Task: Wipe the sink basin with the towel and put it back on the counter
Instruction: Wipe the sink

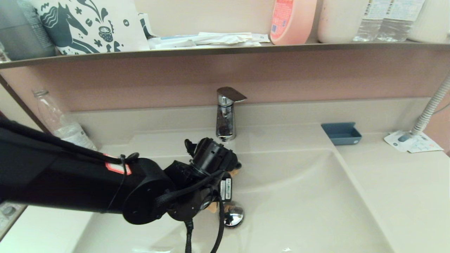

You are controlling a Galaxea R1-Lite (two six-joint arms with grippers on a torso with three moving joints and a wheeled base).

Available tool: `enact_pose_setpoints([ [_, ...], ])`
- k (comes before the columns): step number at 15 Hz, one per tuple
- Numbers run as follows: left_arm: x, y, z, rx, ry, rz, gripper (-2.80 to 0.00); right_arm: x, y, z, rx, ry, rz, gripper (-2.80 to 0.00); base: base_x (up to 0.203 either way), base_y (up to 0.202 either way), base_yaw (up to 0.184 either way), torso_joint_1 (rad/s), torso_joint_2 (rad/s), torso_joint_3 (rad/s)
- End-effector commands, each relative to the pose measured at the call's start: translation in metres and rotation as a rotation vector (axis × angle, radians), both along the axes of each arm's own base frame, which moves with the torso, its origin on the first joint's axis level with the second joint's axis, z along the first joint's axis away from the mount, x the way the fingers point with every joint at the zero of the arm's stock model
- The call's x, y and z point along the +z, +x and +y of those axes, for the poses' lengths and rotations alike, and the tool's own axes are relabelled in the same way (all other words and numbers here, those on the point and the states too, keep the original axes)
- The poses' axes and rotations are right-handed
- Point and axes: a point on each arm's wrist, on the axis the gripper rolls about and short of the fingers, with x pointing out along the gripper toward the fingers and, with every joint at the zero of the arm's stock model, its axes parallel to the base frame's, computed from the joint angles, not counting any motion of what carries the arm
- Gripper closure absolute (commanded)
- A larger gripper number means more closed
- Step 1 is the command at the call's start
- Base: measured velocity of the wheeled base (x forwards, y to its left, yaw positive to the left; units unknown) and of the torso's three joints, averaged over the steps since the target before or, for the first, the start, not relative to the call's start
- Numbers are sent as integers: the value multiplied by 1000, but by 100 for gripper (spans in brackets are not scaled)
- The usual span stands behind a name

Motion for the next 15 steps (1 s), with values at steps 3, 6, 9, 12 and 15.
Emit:
enact_pose_setpoints([
  [3,4,11,-31,-21,-15,-36,0,0,0,0,0,0,2,0,0,0,0,0,0,0],
  [6,16,15,-39,-20,-21,-45,0,0,0,0,0,0,1,0,0,0,0,0,0,0],
  [9,18,14,-25,9,-21,-37,0,0,0,0,0,0,1,0,0,0,0,0,0,0],
  [12,9,4,-2,32,14,2,0,0,0,0,0,0,1,0,0,0,0,0,0,0],
  [15,-18,-12,13,54,42,51,0,0,0,0,0,0,3,0,0,0,0,0,0,0],
])
